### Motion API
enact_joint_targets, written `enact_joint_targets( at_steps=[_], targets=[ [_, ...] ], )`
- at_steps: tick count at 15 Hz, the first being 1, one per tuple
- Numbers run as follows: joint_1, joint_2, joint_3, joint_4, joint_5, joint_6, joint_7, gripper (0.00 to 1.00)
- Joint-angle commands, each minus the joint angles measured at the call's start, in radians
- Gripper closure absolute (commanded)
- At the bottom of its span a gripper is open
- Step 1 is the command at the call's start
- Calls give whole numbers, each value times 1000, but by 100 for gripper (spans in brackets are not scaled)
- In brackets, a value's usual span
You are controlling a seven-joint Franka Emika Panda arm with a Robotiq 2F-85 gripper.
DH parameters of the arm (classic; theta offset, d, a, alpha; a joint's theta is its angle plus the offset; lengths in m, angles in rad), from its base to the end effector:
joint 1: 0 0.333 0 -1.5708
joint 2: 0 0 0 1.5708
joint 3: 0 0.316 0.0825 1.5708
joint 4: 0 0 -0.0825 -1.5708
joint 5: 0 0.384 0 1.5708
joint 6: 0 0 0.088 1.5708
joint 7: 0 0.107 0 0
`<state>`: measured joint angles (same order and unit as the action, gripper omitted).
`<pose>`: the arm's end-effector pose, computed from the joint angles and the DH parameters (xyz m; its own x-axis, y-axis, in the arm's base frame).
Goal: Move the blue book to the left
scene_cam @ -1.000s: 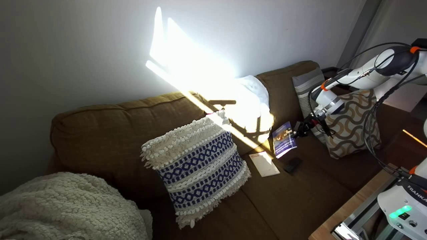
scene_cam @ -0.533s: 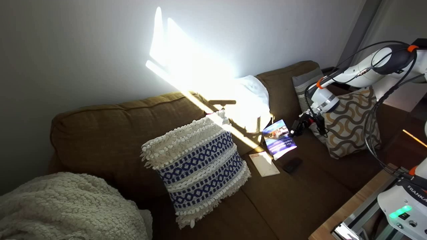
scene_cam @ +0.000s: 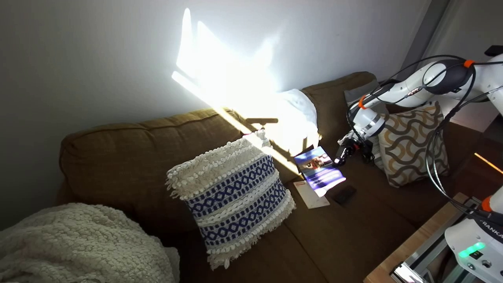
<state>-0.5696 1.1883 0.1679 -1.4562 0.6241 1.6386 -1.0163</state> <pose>0.5418 -0.1672 -0.0299 0.9603 0.2600 -0.1013 0.0014 -0.3674 -0.9301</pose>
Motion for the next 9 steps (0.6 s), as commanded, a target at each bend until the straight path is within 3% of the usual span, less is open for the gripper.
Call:
enact_joint_targets(
  at_steps=[1, 9],
  targets=[
    [34, 108, -31, 103, 8, -70, -10, 97],
    [72, 272, -64, 217, 34, 27, 37, 97]
  ],
)
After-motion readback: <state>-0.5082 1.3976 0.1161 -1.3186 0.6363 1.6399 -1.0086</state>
